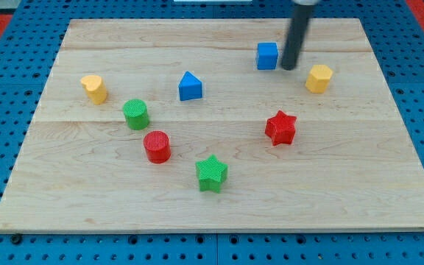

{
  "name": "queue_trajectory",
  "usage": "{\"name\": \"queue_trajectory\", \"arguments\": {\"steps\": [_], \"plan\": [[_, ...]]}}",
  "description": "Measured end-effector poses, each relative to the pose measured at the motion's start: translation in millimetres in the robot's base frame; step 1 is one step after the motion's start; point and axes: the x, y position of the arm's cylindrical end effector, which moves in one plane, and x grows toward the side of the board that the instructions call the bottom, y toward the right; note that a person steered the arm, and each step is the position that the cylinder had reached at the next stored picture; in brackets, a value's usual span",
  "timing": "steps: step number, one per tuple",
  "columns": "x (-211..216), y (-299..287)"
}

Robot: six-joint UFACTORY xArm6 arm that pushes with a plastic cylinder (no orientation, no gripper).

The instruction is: Move the yellow hexagon below to the blue cube

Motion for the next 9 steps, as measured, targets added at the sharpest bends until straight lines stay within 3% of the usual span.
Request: {"name": "queue_trajectory", "arguments": {"steps": [1,3,4,5,7,8,9], "plan": [[-50.4,-22.0],[-65.4,-29.6],[-61.2,58.0],[-48.4,140.7],[59.7,180.6],[80.0,123.2],[44.0,83.3]]}}
